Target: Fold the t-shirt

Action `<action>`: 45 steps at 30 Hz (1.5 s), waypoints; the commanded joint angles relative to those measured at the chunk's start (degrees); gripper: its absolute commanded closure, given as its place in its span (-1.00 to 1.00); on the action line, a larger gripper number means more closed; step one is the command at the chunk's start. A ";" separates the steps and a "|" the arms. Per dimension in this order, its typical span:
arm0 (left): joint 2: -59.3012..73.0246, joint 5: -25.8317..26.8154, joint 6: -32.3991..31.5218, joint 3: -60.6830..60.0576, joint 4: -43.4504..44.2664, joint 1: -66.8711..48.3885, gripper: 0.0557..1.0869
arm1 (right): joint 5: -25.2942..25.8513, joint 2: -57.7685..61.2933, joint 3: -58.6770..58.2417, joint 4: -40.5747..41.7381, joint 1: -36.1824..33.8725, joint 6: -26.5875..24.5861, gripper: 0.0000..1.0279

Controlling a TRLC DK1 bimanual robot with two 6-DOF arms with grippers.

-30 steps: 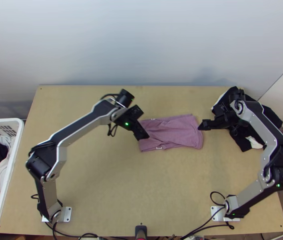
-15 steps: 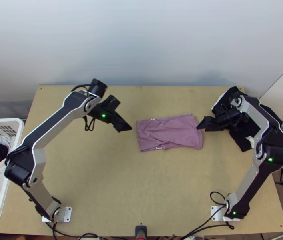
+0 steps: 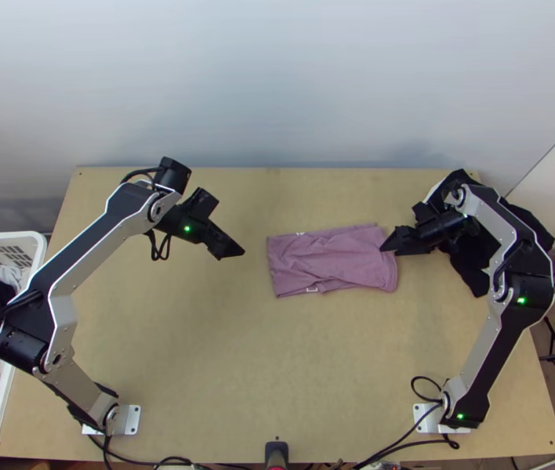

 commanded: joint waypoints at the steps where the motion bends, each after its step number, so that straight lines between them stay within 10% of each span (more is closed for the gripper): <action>1: -0.69 -0.28 -0.02 -1.70 0.62 0.74 -0.92 | 1.51 0.13 -0.16 1.07 2.13 0.57 -0.88; 19: -3.59 -0.37 0.42 -6.79 2.99 4.35 -0.92 | -4.90 -2.33 -7.46 7.92 13.56 7.60 -0.77; 25: -4.73 -0.37 0.42 -8.64 3.61 5.58 -0.92 | -5.08 -2.77 -9.83 21.11 16.37 15.86 0.12; 28: -5.61 -0.37 0.42 -9.43 3.78 6.90 -0.92 | -5.08 -3.74 -11.06 29.19 16.19 20.35 0.96; 45: -9.48 -0.28 0.16 -11.45 3.17 8.74 -0.92 | -7.01 -17.80 -2.45 27.61 16.81 31.68 0.95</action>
